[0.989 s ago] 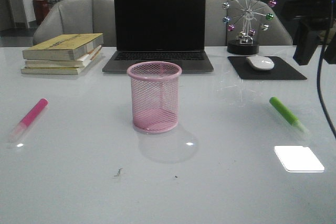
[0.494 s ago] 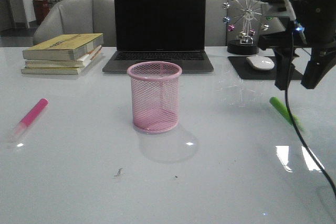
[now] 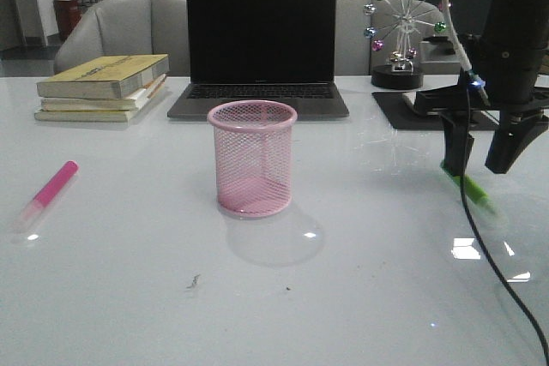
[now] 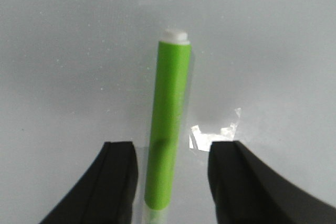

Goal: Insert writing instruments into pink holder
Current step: 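Lower the right gripper over the lime-green marker, then close the right gripper on the green marker and lift it, then carry the green marker with the right gripper over the pink holder, then lower the green marker into the holder and open the right gripper, then withdraw the right gripper up and away from the holder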

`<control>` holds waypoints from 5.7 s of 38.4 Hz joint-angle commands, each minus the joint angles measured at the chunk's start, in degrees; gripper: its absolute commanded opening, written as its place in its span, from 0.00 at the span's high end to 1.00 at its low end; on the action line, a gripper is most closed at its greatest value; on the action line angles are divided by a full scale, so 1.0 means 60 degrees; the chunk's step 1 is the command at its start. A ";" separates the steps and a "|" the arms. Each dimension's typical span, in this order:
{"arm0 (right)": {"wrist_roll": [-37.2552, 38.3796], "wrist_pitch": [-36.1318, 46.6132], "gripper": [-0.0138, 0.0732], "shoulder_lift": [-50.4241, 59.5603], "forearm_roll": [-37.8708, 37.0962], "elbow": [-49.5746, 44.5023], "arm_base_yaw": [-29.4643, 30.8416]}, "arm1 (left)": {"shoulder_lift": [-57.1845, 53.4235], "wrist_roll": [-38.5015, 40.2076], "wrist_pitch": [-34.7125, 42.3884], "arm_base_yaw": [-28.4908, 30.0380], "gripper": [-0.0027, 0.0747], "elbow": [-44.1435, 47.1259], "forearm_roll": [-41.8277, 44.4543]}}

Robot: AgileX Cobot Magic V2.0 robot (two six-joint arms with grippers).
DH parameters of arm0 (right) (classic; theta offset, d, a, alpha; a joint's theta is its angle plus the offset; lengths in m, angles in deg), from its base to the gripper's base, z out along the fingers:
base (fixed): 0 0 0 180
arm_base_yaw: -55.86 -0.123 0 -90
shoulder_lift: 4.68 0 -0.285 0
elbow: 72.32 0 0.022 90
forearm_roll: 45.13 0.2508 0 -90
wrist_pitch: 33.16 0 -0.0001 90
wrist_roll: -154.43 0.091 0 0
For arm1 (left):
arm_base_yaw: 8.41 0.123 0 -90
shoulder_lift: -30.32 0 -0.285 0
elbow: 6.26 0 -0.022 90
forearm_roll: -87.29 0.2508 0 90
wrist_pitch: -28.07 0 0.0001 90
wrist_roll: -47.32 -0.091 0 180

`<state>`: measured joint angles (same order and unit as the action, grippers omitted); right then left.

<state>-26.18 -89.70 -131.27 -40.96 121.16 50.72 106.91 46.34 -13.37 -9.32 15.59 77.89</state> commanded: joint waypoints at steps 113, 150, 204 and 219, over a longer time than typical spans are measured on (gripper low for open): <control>-0.0076 1.1628 0.77 0.3021 0.0420 -0.3352 -0.4901 | -0.0168 0.0057 0.0538 -0.0037 0.35 -0.0331 -0.0110; -0.0129 1.1045 0.29 0.3882 -0.0361 -0.3931 -0.4883 | -0.0168 0.0057 0.0436 -0.0037 0.35 -0.0331 -0.0110; -0.0137 0.4577 0.33 1.4689 -0.0941 -0.9426 0.1000 | -0.0168 0.0057 0.1378 -0.0037 0.35 -0.0331 -0.0076; -0.0137 0.4586 0.33 1.4689 -0.0941 -0.9426 0.1000 | 0.0635 0.0005 0.0989 -0.0037 0.35 -0.1969 -0.0447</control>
<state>-26.51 -66.34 -43.15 -45.92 62.92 56.32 109.83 46.34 -8.57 -9.32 8.67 76.31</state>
